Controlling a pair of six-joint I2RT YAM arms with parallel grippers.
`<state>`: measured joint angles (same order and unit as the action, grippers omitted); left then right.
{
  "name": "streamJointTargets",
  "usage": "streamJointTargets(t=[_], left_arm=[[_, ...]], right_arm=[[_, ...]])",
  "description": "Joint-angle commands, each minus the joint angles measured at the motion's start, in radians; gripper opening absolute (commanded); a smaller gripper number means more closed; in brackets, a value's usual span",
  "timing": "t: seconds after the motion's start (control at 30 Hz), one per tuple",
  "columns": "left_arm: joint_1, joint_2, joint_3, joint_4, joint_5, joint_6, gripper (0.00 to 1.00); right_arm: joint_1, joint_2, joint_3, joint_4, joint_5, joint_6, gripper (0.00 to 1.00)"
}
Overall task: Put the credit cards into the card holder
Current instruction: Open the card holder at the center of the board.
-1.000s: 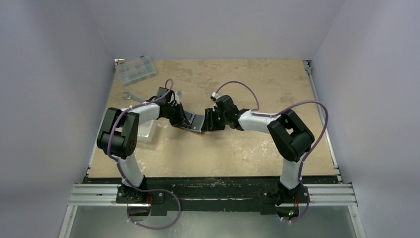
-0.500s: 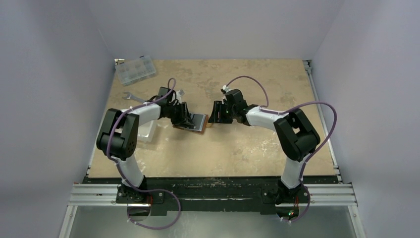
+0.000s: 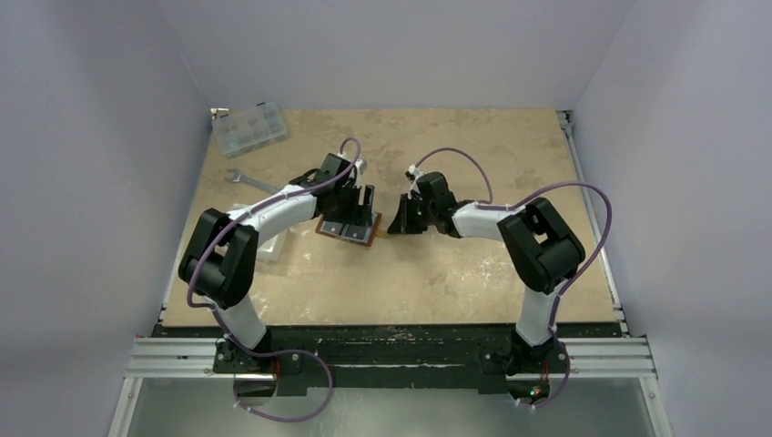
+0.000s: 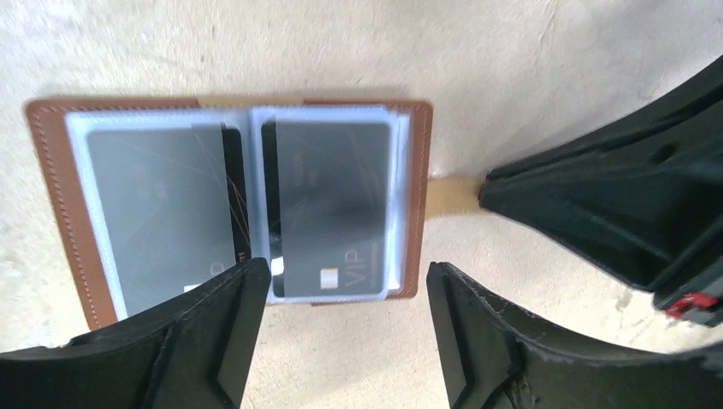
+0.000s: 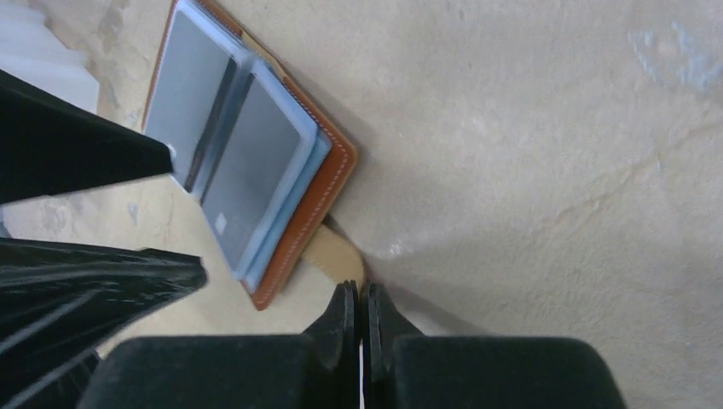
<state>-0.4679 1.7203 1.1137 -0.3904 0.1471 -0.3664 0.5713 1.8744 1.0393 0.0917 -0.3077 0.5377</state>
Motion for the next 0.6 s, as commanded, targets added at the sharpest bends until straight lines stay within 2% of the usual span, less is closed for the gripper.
streamJointTargets(t=[0.0,0.3,0.47,0.57], left_arm=[[-0.077,0.021,0.116,-0.076,-0.166,0.064,0.74],[-0.202,0.075,0.155,-0.128,-0.291,0.095,0.74],[-0.25,0.073,0.161,-0.15,-0.376,0.123,0.71],[-0.276,0.083,0.149,-0.156,-0.401,0.121,0.73]], right_arm=[[0.004,-0.08,-0.133,0.131,-0.043,0.052,0.0],[0.02,-0.225,-0.415,0.465,0.044,0.324,0.0],[0.022,-0.219,-0.446,0.507,0.046,0.347,0.0],[0.022,-0.221,-0.447,0.511,0.042,0.346,0.0]])
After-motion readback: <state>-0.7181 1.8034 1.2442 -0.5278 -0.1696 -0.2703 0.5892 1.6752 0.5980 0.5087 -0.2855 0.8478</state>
